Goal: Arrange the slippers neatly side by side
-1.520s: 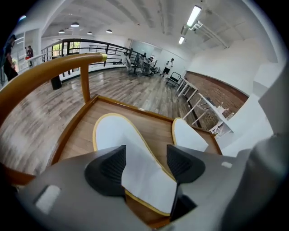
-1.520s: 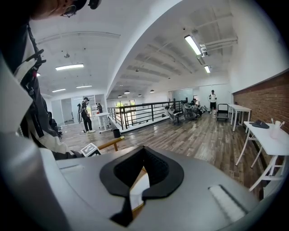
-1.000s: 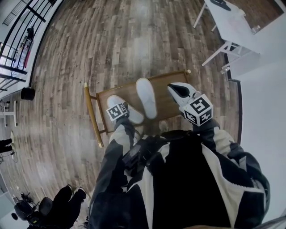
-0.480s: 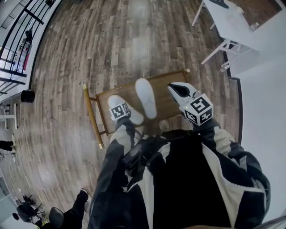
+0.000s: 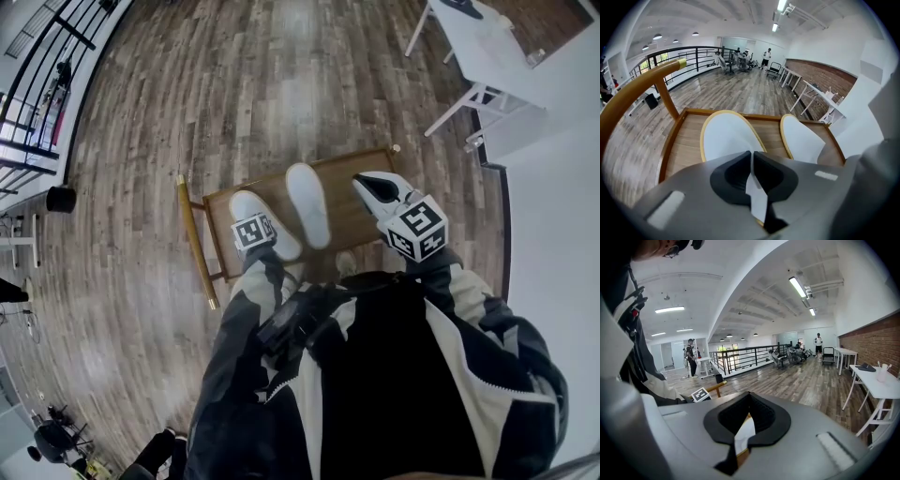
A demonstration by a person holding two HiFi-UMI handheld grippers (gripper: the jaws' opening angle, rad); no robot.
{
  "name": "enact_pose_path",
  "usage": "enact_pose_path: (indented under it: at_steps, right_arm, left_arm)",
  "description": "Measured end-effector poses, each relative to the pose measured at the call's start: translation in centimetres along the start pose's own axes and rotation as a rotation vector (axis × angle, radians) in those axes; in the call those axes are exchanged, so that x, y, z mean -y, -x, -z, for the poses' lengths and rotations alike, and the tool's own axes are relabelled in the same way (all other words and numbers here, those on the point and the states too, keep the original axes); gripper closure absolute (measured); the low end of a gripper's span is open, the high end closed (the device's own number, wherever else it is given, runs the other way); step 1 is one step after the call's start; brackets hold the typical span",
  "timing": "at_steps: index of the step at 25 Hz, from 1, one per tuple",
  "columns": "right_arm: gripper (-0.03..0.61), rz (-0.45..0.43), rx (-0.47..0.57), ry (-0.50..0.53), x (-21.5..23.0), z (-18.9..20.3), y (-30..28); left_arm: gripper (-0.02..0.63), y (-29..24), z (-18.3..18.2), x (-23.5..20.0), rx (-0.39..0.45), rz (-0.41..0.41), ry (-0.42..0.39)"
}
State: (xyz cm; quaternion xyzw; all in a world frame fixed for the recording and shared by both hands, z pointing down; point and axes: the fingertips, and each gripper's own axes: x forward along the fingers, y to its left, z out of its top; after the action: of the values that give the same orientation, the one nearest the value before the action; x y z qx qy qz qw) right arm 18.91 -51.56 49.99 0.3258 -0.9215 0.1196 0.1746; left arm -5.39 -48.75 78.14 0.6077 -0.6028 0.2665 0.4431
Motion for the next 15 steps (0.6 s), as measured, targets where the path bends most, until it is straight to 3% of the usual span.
enact_pose_path:
  at_steps: [4, 8, 15]
  right_arm:
    - [0.574, -0.015, 0.009, -0.001, -0.3, -0.7, -0.5]
    - [0.574, -0.044, 0.018, 0.006, -1.3, -1.0, -1.1]
    - [0.574, -0.086, 0.021, 0.014, -2.7, -1.3, -2.2]
  left_arm:
    - [0.583, 1.1, -0.9, 0.8, 0.010, 0.018, -0.084]
    - [0.583, 3.3, -2.0, 1.6, 0.061, 0.083, -0.062]
    - [0.584, 9.1, -3.8, 1.1, 0.188, 0.100, -0.061]
